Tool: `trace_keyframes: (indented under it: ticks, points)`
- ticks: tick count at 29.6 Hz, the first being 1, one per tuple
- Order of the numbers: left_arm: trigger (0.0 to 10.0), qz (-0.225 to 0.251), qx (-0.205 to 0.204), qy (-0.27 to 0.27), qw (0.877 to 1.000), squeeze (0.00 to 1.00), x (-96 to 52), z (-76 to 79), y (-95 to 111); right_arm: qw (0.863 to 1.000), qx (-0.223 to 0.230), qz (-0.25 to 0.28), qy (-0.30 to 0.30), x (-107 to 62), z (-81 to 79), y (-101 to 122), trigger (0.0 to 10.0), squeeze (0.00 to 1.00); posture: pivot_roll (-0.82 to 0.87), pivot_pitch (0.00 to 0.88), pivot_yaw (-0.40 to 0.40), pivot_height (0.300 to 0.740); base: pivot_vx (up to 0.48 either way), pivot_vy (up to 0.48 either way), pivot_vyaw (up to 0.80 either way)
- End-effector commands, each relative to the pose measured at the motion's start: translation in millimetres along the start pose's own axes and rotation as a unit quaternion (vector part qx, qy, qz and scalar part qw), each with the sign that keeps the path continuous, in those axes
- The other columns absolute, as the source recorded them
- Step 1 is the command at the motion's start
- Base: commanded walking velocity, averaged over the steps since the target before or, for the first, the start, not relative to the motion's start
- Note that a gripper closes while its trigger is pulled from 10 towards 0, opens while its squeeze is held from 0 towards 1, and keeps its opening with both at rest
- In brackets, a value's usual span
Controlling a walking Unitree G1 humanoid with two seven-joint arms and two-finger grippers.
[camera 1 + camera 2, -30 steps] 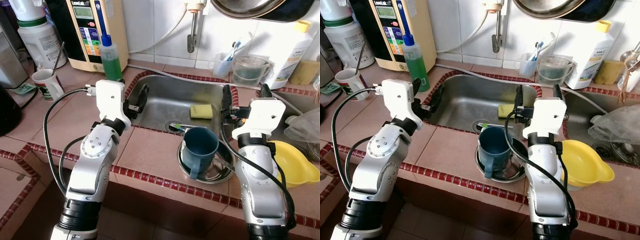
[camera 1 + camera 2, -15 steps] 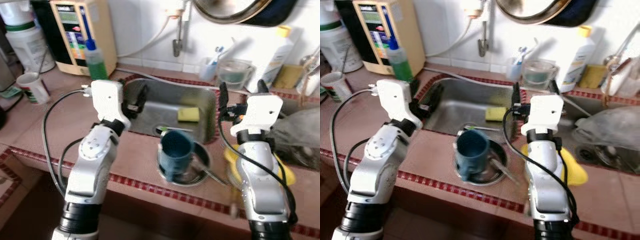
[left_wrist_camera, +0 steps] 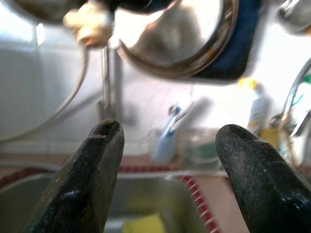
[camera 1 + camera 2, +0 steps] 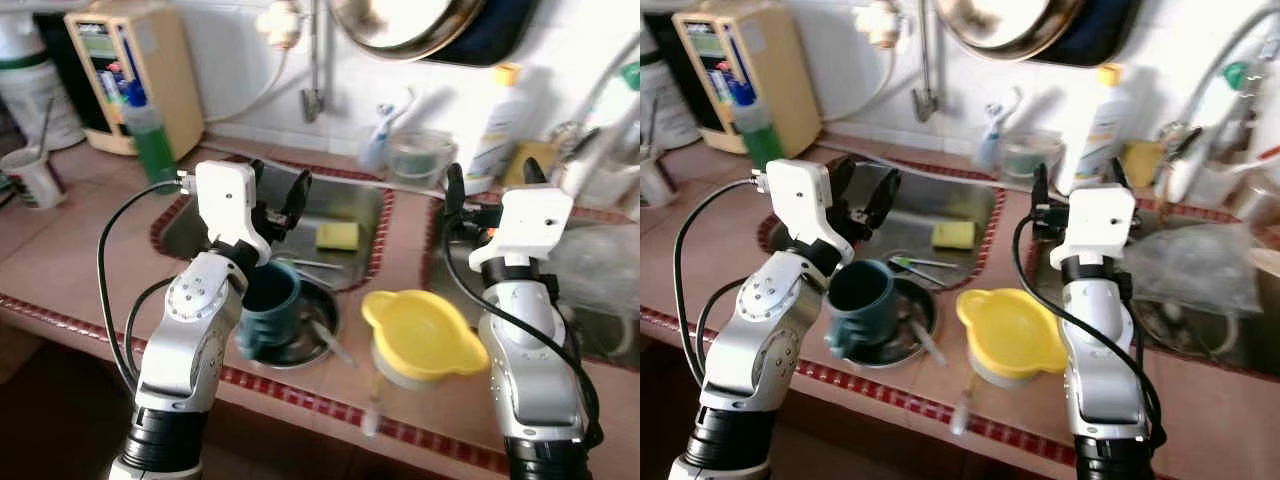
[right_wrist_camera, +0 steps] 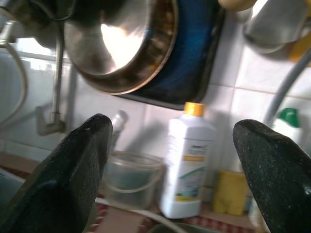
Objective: Kitchen organization
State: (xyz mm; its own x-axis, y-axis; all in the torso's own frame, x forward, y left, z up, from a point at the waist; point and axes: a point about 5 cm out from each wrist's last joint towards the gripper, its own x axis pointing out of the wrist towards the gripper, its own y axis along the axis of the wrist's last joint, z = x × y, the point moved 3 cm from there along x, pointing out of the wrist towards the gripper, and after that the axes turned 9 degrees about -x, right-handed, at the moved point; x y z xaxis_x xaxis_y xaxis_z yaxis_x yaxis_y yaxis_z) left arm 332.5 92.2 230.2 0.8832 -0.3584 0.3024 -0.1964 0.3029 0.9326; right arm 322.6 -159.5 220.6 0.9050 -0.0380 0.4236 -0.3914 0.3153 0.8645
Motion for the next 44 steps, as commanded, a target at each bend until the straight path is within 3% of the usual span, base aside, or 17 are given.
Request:
trace_keyframes:
  ticks: [1, 9, 14, 21, 30, 32, 39, 41, 44]
  points:
    - [10.0, 0.008, -0.002, 0.016, 1.000, 0.00, -2.3, -8.6, 5, 1.000, 0.007, 0.008, 0.014, 2.2, -7.4, 5, 10.0, 0.00, -0.09, 0.000, 0.019, 0.740, 0.000, 0.000, 0.00]
    - [10.0, -0.007, 0.079, -0.003, 0.997, 0.00, -2.6, -8.8, 15, 0.998, 0.036, -0.002, 0.049, -0.2, -16.9, 6, 10.0, 0.00, -0.08, 0.000, 0.017, 0.740, 0.000, 0.000, 0.00]
    - [10.0, -0.021, 0.094, -0.006, 0.995, 0.00, -13.1, -14.7, 12, 0.994, 0.056, -0.016, 0.096, -14.3, -32.6, 3, 10.0, 0.00, -0.08, 0.007, 0.012, 0.740, 0.000, 0.000, 0.00]
    - [10.0, -0.036, 0.093, -0.004, 0.995, 0.00, -16.4, -20.0, 10, 0.991, 0.061, -0.025, 0.115, -18.5, -37.4, 1, 10.0, 0.00, -0.08, 0.027, 0.015, 0.740, 0.000, 0.000, 0.00]
    - [10.0, -0.074, 0.133, -0.069, 0.986, 0.00, -31.0, -6.8, 9, 0.984, 0.073, -0.030, 0.157, -28.7, -43.0, 7, 10.0, 0.00, -0.08, 0.046, 0.017, 0.740, 0.000, 0.000, 0.00]
    - [10.0, -0.081, 0.105, -0.080, 0.988, 0.00, -35.0, -6.0, 9, 0.983, 0.076, -0.036, 0.161, -30.7, -43.7, 5, 10.0, 0.00, -0.08, 0.047, 0.016, 0.740, 0.000, 0.000, 0.00]
    - [10.0, -0.112, 0.116, -0.100, 0.982, 0.00, -50.1, -17.8, 12, 0.975, 0.079, -0.055, 0.199, -45.1, -48.0, 0, 10.0, 0.00, -0.07, 0.059, 0.015, 0.740, 0.000, 0.000, 0.00]
    - [10.0, -0.130, 0.143, -0.114, 0.975, 0.00, -57.5, -19.7, 11, 0.974, 0.078, -0.060, 0.206, -47.6, -47.5, -2, 10.0, 0.00, -0.07, 0.065, 0.013, 0.740, 0.000, 0.000, 0.00]
    - [10.0, -0.145, 0.135, -0.104, 0.975, 0.00, -60.7, -23.7, 10, 0.971, 0.082, -0.065, 0.214, -50.0, -49.0, -2, 10.0, 0.00, -0.06, 0.068, 0.010, 0.740, 0.000, 0.000, 0.00]
